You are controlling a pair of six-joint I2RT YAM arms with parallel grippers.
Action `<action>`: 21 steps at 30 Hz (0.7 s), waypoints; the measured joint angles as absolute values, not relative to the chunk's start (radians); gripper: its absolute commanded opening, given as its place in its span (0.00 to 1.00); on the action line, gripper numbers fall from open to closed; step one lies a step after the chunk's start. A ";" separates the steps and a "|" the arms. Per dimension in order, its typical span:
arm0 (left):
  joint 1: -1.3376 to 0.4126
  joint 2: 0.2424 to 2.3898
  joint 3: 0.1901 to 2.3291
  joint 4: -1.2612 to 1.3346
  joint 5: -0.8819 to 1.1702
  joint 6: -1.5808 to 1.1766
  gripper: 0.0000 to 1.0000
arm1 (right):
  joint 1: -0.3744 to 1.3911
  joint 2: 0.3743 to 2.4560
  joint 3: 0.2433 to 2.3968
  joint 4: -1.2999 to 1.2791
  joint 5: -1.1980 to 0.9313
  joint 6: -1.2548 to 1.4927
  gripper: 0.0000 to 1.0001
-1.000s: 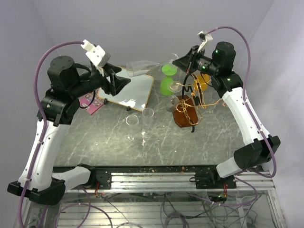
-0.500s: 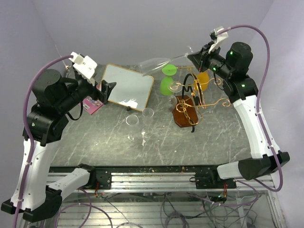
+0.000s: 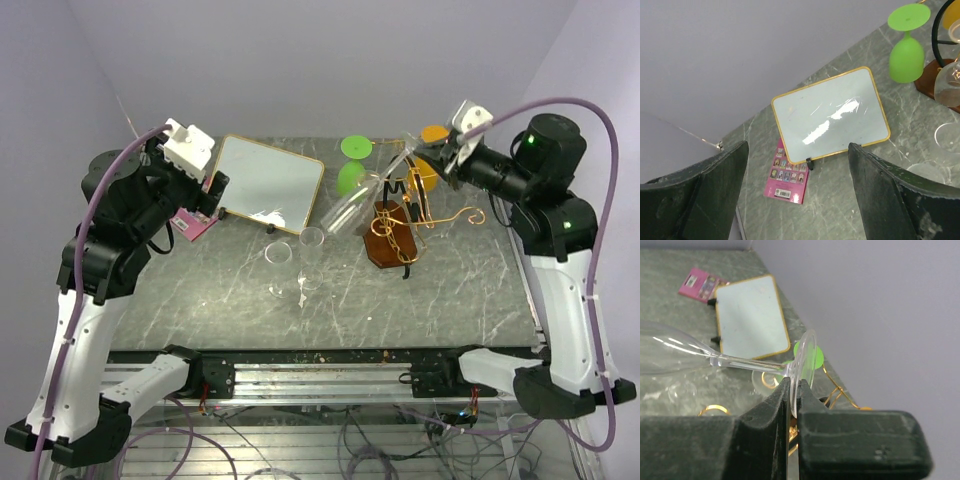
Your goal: Place the wine glass upside down on the wine glass rack
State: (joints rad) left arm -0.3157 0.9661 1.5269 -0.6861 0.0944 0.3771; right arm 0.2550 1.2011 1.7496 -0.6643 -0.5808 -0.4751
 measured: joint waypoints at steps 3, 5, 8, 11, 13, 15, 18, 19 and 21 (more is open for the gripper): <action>-0.307 0.969 1.513 -0.686 0.089 0.385 0.93 | 0.256 1.163 1.750 -0.765 -0.624 -0.588 0.00; -0.302 0.968 1.502 -0.683 0.089 0.385 0.96 | 0.256 1.145 1.750 -0.822 -0.642 -0.648 0.00; -0.286 0.965 1.469 -0.677 0.098 0.382 0.99 | 0.256 1.124 1.740 -0.891 -0.664 -0.724 0.00; -0.276 0.973 1.444 -0.678 0.103 0.380 1.00 | 0.256 1.104 1.729 -0.962 -0.681 -0.794 0.00; -0.272 0.982 1.441 -0.679 0.105 0.381 1.00 | 0.257 1.092 1.719 -1.002 -0.686 -0.836 0.00; -0.269 0.986 1.441 -0.679 0.105 0.381 1.00 | 0.257 1.080 1.707 -1.036 -0.686 -0.873 0.00; -0.267 0.985 1.441 -0.679 0.105 0.382 1.00 | 0.257 1.070 1.687 -1.079 -0.681 -0.917 0.00; -0.266 0.985 1.441 -0.679 0.105 0.384 1.00 | 0.258 1.068 1.681 -1.086 -0.674 -0.926 0.00; -0.264 0.987 1.441 -0.679 0.105 0.390 1.00 | 0.261 1.069 1.673 -1.097 -0.655 -0.941 0.00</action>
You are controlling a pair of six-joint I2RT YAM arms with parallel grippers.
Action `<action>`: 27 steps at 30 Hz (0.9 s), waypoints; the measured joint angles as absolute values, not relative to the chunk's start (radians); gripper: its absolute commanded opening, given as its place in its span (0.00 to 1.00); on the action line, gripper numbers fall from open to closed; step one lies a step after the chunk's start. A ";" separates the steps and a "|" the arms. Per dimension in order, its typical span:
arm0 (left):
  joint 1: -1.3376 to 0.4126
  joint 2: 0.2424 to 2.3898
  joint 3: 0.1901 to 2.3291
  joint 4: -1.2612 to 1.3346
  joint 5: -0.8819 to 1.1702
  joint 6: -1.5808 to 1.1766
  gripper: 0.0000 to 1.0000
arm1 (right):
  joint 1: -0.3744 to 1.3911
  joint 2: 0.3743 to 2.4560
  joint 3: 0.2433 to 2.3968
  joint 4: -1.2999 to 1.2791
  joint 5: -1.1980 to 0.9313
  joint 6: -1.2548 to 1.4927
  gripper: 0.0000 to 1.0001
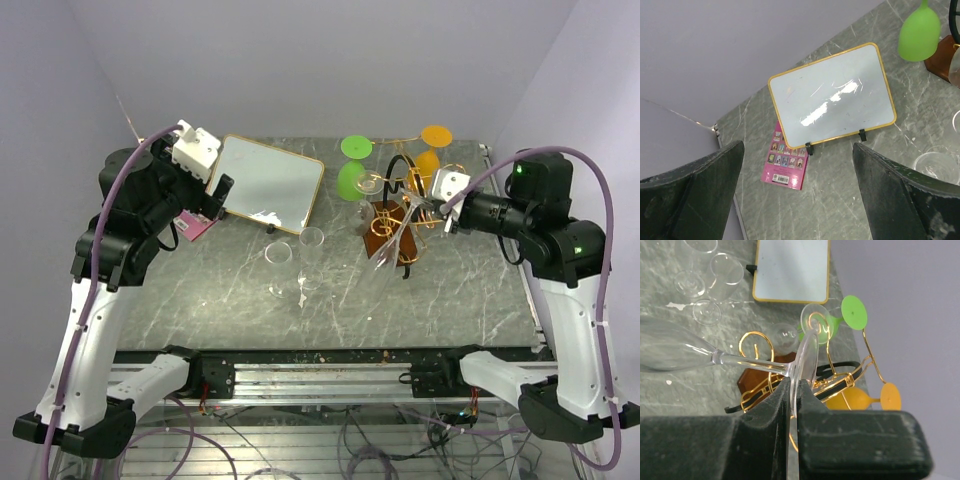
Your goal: Place the wine glass upside down on the wine glass rack
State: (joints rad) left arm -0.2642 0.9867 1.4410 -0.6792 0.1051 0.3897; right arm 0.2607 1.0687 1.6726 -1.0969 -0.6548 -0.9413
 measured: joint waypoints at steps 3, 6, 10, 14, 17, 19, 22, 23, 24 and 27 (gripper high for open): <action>-0.264 0.991 1.444 -0.680 0.105 0.398 1.00 | 0.272 1.074 1.665 -1.097 -0.615 -0.948 0.00; -0.264 0.998 1.446 -0.680 0.105 0.409 1.00 | 0.292 1.082 1.654 -1.090 -0.571 -0.952 0.00; -0.264 1.005 1.446 -0.680 0.105 0.416 1.00 | 0.323 1.103 1.637 -1.076 -0.510 -0.959 0.00; -0.264 1.007 1.446 -0.681 0.109 0.422 1.00 | 0.358 1.129 1.619 -1.065 -0.442 -0.977 0.00; -0.264 1.006 1.446 -0.681 0.111 0.427 1.00 | 0.382 1.139 1.605 -1.066 -0.405 -0.990 0.00; -0.264 1.006 1.446 -0.682 0.113 0.432 1.00 | 0.400 1.141 1.597 -1.066 -0.384 -1.003 0.00; -0.264 1.006 1.446 -0.682 0.117 0.438 1.00 | 0.424 1.141 1.579 -1.060 -0.358 -1.012 0.00; -0.264 1.006 1.446 -0.683 0.117 0.439 1.00 | 0.429 1.141 1.571 -1.056 -0.351 -1.014 0.00; -0.264 1.006 1.446 -0.683 0.118 0.441 1.00 | 0.435 1.141 1.562 -1.052 -0.343 -1.015 0.00; -0.264 1.006 1.446 -0.685 0.120 0.445 1.00 | 0.452 1.142 1.533 -1.034 -0.307 -1.018 0.00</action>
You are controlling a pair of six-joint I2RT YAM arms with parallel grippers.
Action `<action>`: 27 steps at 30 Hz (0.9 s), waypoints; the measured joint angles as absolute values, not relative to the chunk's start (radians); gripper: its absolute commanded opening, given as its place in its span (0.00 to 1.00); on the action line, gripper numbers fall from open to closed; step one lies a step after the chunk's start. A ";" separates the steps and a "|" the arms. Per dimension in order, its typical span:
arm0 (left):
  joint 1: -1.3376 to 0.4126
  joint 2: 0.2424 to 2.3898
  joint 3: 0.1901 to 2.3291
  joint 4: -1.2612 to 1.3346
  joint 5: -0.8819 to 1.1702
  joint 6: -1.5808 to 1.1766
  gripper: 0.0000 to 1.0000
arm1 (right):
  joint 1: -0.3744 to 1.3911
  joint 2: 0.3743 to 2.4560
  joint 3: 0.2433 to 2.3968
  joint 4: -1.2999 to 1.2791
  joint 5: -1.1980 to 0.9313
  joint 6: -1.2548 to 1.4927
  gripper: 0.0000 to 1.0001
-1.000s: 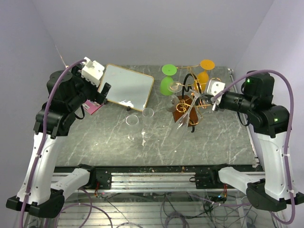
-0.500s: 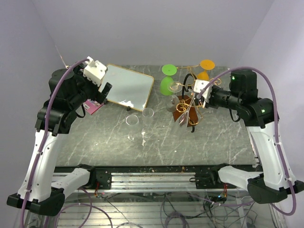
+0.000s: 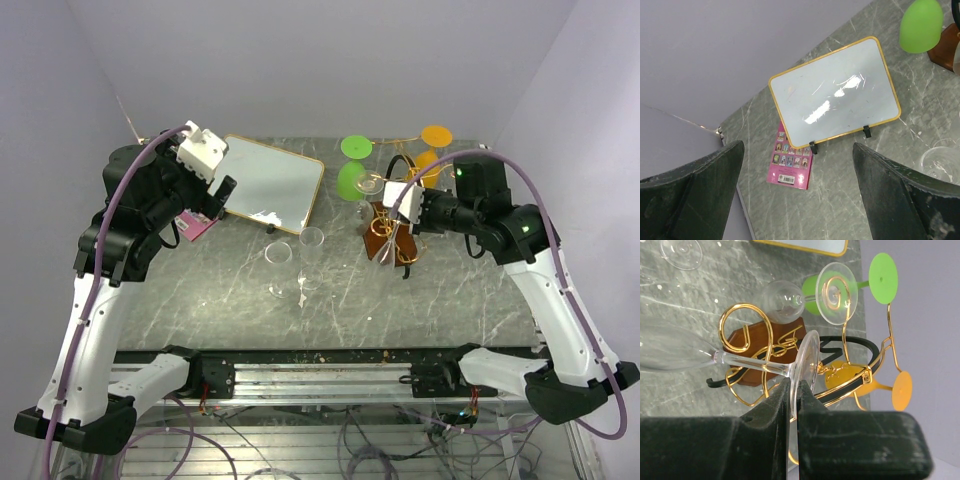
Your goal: Place the wine glass upside down on the wine glass rack
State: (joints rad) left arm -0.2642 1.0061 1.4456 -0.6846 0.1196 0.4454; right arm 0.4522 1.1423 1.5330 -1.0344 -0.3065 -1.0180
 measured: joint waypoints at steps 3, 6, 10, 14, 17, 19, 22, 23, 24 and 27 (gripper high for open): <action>-0.264 1.006 1.446 -0.686 0.120 0.449 1.00 | 0.474 1.147 1.509 -1.013 -0.260 -1.022 0.00; -0.264 1.005 1.446 -0.686 0.120 0.453 1.00 | 0.484 1.157 1.500 -0.993 -0.225 -1.026 0.00; -0.264 1.000 1.446 -0.686 0.121 0.456 1.00 | 0.512 1.162 1.489 -0.960 -0.187 -1.030 0.00; -0.264 1.000 1.446 -0.686 0.121 0.456 1.00 | 0.536 1.164 1.472 -0.929 -0.165 -1.030 0.00; -0.264 1.000 1.446 -0.686 0.122 0.456 1.00 | 0.544 1.165 1.456 -0.908 -0.161 -1.030 0.00; -0.264 1.000 1.446 -0.686 0.125 0.456 1.00 | 0.553 1.166 1.447 -0.896 -0.161 -1.029 0.00; -0.264 1.000 1.446 -0.686 0.127 0.457 1.00 | 0.562 1.170 1.445 -0.884 -0.166 -1.029 0.00; -0.264 1.000 1.446 -0.686 0.128 0.457 1.00 | 0.564 1.171 1.445 -0.879 -0.168 -1.029 0.00; -0.264 1.000 1.446 -0.686 0.128 0.457 1.00 | 0.566 1.172 1.445 -0.876 -0.170 -1.029 0.00; -0.264 1.000 1.444 -0.686 0.132 0.457 1.00 | 0.570 1.174 1.444 -0.871 -0.184 -1.028 0.00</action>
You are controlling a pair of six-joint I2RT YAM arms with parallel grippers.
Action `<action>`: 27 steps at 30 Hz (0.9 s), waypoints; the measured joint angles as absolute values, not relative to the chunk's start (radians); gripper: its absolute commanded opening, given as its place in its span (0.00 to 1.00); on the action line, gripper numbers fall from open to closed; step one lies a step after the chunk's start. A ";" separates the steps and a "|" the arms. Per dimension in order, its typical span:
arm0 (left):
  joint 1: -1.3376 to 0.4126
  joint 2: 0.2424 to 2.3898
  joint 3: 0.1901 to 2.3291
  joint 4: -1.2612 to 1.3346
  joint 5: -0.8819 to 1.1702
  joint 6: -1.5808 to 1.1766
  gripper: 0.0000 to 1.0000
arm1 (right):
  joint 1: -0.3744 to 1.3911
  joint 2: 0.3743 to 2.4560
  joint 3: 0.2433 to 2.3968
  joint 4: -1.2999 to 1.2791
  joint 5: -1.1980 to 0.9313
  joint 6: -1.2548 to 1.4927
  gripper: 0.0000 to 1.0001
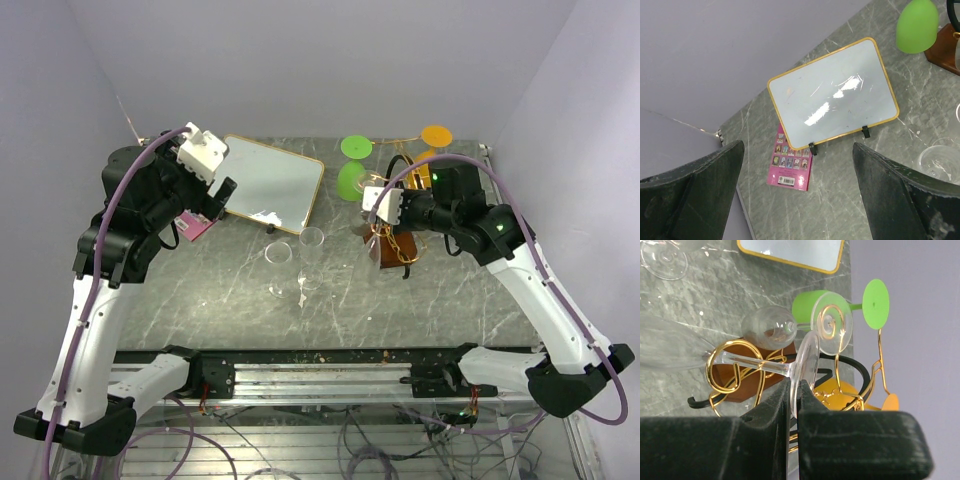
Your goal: Place the wine glass upside down on the wine glass rack
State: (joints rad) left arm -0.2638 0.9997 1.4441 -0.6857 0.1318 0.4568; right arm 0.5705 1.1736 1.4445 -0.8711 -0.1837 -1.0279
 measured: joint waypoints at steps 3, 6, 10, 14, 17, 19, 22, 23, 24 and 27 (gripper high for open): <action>-0.264 1.000 1.442 -0.686 0.140 0.457 1.00 | 0.574 1.175 1.444 -0.870 -0.204 -1.026 0.00; -0.264 1.000 1.441 -0.686 0.144 0.457 1.00 | 0.575 1.176 1.444 -0.870 -0.220 -1.025 0.00; -0.264 0.999 1.438 -0.686 0.146 0.457 1.00 | 0.577 1.176 1.444 -0.873 -0.243 -1.025 0.00; -0.264 0.999 1.431 -0.686 0.149 0.458 1.00 | 0.578 1.176 1.446 -0.877 -0.268 -1.024 0.00; -0.264 1.000 1.430 -0.686 0.153 0.460 1.00 | 0.578 1.176 1.451 -0.891 -0.282 -1.024 0.00; -0.263 0.999 1.430 -0.686 0.157 0.463 1.00 | 0.578 1.176 1.453 -0.897 -0.286 -1.024 0.00; -0.263 0.999 1.429 -0.686 0.162 0.464 1.00 | 0.578 1.176 1.454 -0.904 -0.291 -1.024 0.00; -0.263 0.999 1.428 -0.685 0.162 0.464 1.00 | 0.578 1.176 1.454 -0.904 -0.292 -1.025 0.00; -0.263 0.999 1.426 -0.686 0.162 0.464 1.00 | 0.578 1.175 1.454 -0.904 -0.292 -1.025 0.00; -0.263 0.999 1.418 -0.685 0.165 0.464 1.00 | 0.578 1.174 1.454 -0.907 -0.295 -1.025 0.00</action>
